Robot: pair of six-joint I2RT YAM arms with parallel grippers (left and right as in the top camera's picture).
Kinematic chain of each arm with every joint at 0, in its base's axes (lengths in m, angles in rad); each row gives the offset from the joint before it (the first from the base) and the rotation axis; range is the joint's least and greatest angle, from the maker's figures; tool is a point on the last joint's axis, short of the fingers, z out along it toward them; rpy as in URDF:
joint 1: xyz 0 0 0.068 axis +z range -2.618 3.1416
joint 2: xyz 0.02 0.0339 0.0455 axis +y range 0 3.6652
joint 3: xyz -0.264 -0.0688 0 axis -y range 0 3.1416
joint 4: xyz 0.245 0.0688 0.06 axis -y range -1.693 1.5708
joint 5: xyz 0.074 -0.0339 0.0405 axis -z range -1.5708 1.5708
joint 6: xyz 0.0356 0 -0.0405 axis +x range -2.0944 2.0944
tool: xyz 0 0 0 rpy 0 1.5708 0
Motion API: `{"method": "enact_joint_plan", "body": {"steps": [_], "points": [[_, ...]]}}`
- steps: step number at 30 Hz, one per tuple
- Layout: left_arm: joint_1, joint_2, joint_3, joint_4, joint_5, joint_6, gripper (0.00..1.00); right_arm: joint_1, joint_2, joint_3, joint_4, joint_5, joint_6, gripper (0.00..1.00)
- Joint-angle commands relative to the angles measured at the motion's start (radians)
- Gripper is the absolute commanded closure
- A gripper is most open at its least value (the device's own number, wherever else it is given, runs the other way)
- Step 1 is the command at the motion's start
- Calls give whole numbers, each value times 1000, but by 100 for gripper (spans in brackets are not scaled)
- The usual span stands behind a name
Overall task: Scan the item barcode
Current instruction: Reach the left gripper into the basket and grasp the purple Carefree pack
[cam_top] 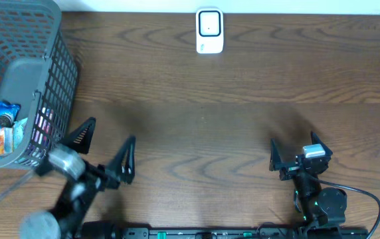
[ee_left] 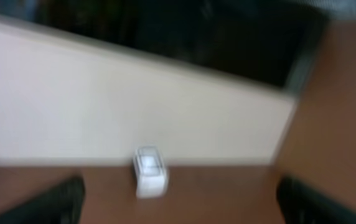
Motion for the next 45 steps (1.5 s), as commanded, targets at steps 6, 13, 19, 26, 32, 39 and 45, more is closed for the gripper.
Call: {"method": "enact_joint_plan", "body": {"steps": [6,13,19,26,32,39,45], "points": [[6,469,412,-87,42,140,2,-8,-5,-2,-4,3,-1,1],[98,1010,1172,-686,-154,301,2,-8,-5,-2,-4,3,-1,1],[280,1364,1615,-915,-367,378,2,-8,-5,-2,-4,3,-1,1],[526,1469,1616,-994,-423,342,2,-8,-5,-2,-4,3,-1,1],[620,1520,1573,-1182,-423,363,2,-8,-5,-2,-4,3,-1,1],[595,1563,1412,-1269,-425,364,2,-8,-5,-2,-4,3,-1,1],[566,1566,1150,-1203,-481,366,1,-8,-5,-2,-4,3,-1,1]]}}
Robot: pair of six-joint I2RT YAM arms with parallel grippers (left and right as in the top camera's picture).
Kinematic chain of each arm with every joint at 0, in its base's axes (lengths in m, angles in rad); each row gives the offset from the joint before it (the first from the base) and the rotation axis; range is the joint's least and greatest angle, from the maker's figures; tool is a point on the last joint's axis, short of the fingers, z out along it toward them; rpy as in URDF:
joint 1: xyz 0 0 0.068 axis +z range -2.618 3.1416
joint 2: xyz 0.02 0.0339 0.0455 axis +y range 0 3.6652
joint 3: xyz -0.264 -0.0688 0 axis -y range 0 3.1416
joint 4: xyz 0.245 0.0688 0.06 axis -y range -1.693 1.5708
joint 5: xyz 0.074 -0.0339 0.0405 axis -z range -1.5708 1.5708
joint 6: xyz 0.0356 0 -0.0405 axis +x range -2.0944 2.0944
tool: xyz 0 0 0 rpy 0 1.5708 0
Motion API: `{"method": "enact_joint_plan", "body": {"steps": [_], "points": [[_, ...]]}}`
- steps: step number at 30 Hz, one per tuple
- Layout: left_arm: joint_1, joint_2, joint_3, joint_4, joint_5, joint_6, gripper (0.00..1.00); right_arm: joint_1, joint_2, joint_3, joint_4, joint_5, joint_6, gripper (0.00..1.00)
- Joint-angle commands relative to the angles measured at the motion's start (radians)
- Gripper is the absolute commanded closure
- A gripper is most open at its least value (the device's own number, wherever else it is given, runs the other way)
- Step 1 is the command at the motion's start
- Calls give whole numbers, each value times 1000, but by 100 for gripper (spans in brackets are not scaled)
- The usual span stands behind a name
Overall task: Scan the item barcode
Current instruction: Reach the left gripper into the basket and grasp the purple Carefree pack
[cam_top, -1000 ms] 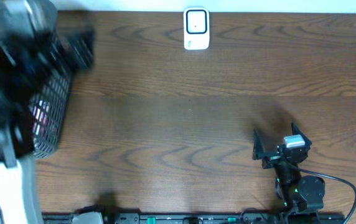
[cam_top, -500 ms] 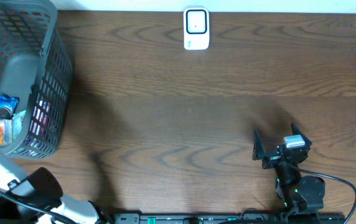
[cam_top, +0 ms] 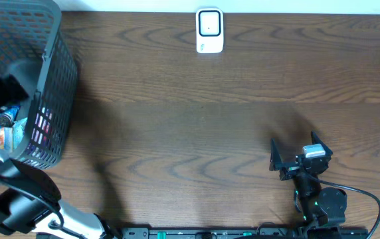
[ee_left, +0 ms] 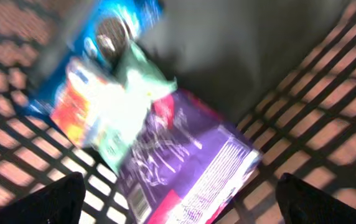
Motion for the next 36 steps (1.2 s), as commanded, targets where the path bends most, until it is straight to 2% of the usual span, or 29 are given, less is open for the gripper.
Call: {"method": "enact_joint_plan", "body": {"steps": [1,5,6,8,15,17,18,19,20,21,22,29,36], "points": [[-5,3,-108,20,-36,12,3,-8,-5,-2,-4,2,-1,1],[-5,3,-198,10,-29,18,5,-8,-5,-2,-4,2,-1,1],[-5,3,-229,0,-29,18,9,-8,-5,-2,-4,2,-1,1],[-5,3,-258,-6,-29,18,23,-8,-5,-2,-4,2,-1,1],[-5,3,-283,-35,-29,-9,24,-8,-5,-2,-4,2,-1,1],[-5,3,-283,-35,-29,-9,28,-8,-5,-2,-4,2,-1,1],[-4,3,-283,-34,-30,-9,35,-8,-5,-2,-4,2,-1,1],[-3,3,-283,-28,-30,-9,46,-8,-5,-2,-4,2,-1,1],[-3,3,-283,-23,-30,-9,63,-8,-5,-2,-4,2,-1,1],[-3,3,-283,-14,-30,-9,86,-8,-5,-2,-4,2,-1,1],[-3,3,-283,-7,-30,-9,92,-8,-5,-2,-4,2,-1,1],[-3,3,-252,39,-29,-9,93,-8,-5,-2,-4,2,-1,1],[-2,-23,-15,38,85,-23,93,-8,-5,-2,-4,2,-1,1]]}}
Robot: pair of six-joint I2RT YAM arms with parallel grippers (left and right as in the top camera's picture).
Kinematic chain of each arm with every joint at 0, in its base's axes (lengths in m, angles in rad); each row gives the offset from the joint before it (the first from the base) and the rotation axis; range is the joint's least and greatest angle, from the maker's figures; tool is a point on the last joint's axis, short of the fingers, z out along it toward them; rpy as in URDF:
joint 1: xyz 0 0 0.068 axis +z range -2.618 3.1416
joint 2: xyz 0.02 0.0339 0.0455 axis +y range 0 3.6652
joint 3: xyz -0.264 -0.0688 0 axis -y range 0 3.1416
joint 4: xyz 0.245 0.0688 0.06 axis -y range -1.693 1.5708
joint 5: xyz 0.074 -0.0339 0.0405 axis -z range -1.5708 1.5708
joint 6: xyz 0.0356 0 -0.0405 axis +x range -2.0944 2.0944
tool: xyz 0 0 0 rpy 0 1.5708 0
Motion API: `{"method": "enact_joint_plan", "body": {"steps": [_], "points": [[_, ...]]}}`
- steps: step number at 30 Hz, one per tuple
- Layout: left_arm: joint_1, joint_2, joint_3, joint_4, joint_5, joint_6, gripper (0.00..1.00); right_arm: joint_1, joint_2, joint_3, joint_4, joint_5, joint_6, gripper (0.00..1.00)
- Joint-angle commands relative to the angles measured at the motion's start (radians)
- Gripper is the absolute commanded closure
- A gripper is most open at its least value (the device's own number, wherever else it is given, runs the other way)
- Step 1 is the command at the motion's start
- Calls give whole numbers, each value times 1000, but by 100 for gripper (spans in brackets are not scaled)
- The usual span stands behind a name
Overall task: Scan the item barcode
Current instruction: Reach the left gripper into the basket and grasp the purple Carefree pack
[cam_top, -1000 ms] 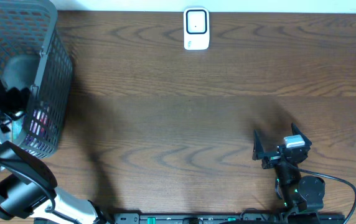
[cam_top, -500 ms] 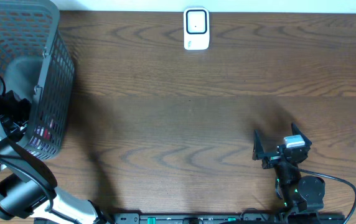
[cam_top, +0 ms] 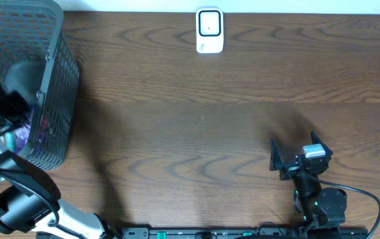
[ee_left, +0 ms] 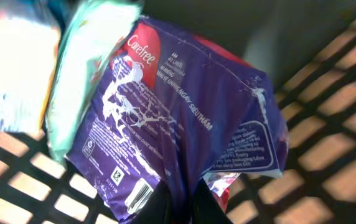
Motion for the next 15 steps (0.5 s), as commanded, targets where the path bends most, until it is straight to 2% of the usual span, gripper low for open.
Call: {"method": "enact_joint_plan", "body": {"steps": [1,6,12,15], "points": [[2,-40,163,6,92,-21,93,-8,-5,-2,-4,2,-1,1],[2,-129,308,68,251,-53,93,-8,-5,-2,-4,2,-1,1],[2,-340,317,293,541,-93,93,-8,-5,-2,-4,2,-1,1],[-2,-431,317,373,637,-127,93,-8,-5,-2,-4,2,-1,1]]}}
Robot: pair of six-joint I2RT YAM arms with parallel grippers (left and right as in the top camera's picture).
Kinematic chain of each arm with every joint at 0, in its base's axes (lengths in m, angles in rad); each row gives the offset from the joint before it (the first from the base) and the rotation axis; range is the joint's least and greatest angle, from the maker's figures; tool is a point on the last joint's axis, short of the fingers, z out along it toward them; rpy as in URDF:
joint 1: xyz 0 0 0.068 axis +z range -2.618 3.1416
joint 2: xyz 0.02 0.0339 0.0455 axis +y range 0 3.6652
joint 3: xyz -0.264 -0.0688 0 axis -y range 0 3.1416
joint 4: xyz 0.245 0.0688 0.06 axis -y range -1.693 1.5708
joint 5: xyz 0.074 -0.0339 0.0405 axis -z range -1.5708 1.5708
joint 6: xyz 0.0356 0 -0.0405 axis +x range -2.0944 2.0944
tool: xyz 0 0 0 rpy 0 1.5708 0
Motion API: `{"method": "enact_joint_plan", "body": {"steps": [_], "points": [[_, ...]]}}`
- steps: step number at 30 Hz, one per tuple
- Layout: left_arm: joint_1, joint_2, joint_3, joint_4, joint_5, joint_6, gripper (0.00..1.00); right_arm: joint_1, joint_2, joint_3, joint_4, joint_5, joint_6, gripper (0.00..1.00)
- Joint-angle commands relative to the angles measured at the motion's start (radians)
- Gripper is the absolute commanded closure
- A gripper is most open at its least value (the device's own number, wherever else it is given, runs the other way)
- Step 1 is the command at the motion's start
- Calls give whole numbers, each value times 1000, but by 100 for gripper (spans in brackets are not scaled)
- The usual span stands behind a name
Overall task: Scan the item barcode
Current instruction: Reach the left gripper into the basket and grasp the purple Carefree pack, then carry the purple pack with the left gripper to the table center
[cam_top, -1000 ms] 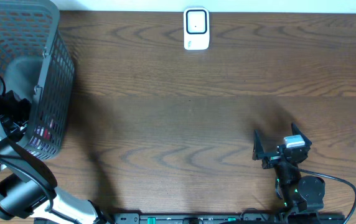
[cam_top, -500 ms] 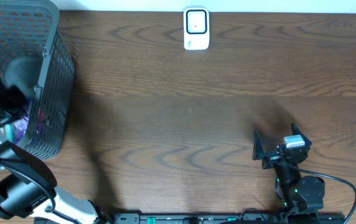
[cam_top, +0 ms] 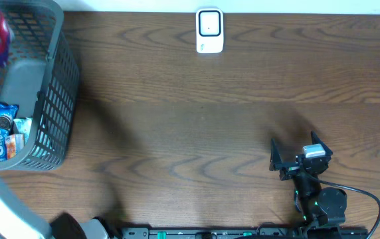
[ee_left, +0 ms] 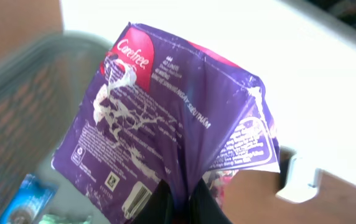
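A purple Carefree pack (ee_left: 165, 118) hangs from my left gripper (ee_left: 181, 200), which is shut on a fold at the pack's lower edge. Its barcode (ee_left: 137, 199) shows on the near face, just left of my fingers. In the overhead view the pack is high over the basket's back left corner, and the gripper itself is barely visible there. The white scanner (cam_top: 209, 30) stands at the table's back middle, and the left wrist view shows the scanner (ee_left: 299, 180) past the pack's right side. My right gripper (cam_top: 292, 154) rests open at the front right.
The grey mesh basket (cam_top: 57, 99) stands at the table's left edge. Inside it lie a blue cookie pack (cam_top: 2, 126) and a small orange and white pack (cam_top: 16, 139). My left arm (cam_top: 4, 206) shows as a pale blur at the front left.
The purple pack was low inside the basket with my left gripper shut on it. Now it is lifted clear, above the basket's back left corner. The right arm has not moved.
My left gripper was open over the table in front of the basket. Then it was open above the packs inside the basket. Then it was shut on the purple pack there, and now holds it raised out of the basket.
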Motion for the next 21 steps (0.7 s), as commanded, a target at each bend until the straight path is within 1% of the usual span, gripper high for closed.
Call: {"method": "enact_joint_plan", "body": {"steps": [1,2,4,5,7,8,9,10,12,13,14,15,17,19,21], "points": [[-16,-145,27,94,239,-61,93,-8,-5,-2,-4,2,-1,1],[-28,-168,27,115,255,-72,93,-8,-5,-2,-4,2,-1,1],[-94,-224,27,157,270,-100,93,-8,-5,-2,-4,2,-1,1],[-196,-254,27,166,269,-99,93,-8,-5,-2,-4,2,-1,1],[-309,-259,27,160,269,-94,93,-8,-5,-2,-4,2,-1,1],[-406,-251,23,145,269,-71,93,-8,-5,-2,-4,2,-1,1],[-455,-243,19,135,269,-53,93,-8,-5,-2,-4,2,-1,1],[-565,-220,8,102,269,-1,93,-8,-5,-2,-4,2,-1,1],[-683,-177,-6,48,250,75,93,-8,-5,-2,-4,2,-1,1],[-741,-146,-12,11,212,109,93,-8,-5,-2,-4,2,-1,1],[-769,-128,-14,-10,187,131,93,-8,-5,-2,-4,2,-1,1],[-837,-76,-14,-67,107,196,93,-8,-5,-2,-4,2,-1,1],[-913,-2,-14,-127,-14,265,93,-8,-5,-2,-4,2,-1,1],[-989,99,-15,-167,-134,301,93,-8,-5,-2,-4,2,-1,1],[-1037,186,-15,-171,-179,315,92,-8,-5,-2,-4,2,-1,1]]}}
